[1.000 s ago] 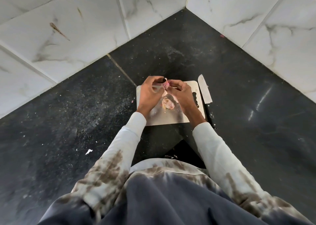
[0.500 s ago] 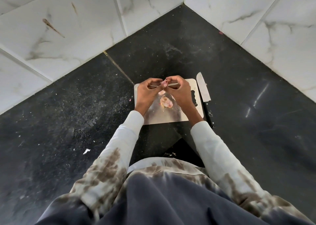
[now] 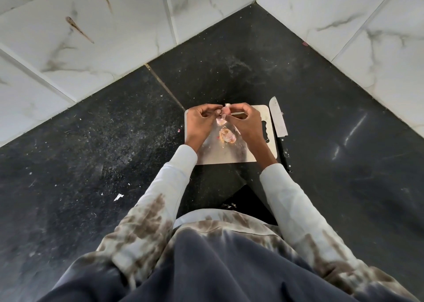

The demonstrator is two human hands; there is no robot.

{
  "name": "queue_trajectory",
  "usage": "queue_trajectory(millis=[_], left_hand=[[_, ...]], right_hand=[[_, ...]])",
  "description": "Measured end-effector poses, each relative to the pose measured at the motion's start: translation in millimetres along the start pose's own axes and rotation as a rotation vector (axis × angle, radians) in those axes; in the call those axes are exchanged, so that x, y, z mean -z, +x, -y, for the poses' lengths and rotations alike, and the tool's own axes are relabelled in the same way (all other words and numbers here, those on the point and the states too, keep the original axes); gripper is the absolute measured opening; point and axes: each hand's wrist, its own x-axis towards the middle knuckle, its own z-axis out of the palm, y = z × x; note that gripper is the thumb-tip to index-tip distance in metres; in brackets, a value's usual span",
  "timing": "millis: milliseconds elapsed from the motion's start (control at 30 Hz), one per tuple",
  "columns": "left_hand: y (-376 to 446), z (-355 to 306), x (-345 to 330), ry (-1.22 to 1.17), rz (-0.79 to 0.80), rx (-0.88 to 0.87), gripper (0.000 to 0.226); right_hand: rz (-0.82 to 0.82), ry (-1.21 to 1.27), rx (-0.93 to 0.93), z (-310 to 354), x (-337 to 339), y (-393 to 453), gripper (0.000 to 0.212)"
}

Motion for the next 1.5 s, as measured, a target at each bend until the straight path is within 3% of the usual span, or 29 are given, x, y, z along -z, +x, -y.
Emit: queue_trajectory(millis=[367,500,633,867,933,1033,1100,1200,1333,1500], left_hand=[[-31,-4,11,0.029,0.075,0.039,0.016],[-30,-6,15,-0.054,-0.054,0.118,0.016],[-13,-8,7,0.005,-0.074,0.1,0.015],[11,-19,-11,-0.03,0.053,0.121,0.023],[18,-12,-10,-0.191,0.12,0.231,0.027],[20,-4,-5,-0.813,0.121,0.462,0.032],[22,1,4,-0.989,0.091,0.538,0.029],[25,6,8,-0.801,0.072,0.525,0.034],[22,1,2,-0.198,0.086,0.167,0.027],[19,-18,-2,0.031,0.197,-0.009,0.025]], right_hand=[[0.039,0.063,-0.04,3,14,-6,0.045],[0.049,0.057,-0.031,7,10,-9,0.043],[0.069,0.058,-0.019,8,1,-11,0.044],[-0.013,0.076,-0.035,11,0,-13,0.035],[-0.015,0.101,-0.047,9,2,-15,0.034],[-0.023,0.137,-0.058,7,5,-18,0.032],[-0.024,0.151,-0.07,7,5,-20,0.032],[-0.023,0.174,-0.088,7,5,-21,0.033],[-0.018,0.191,-0.093,8,5,-23,0.038],[-0.049,0.212,-0.092,6,8,-22,0.043]])
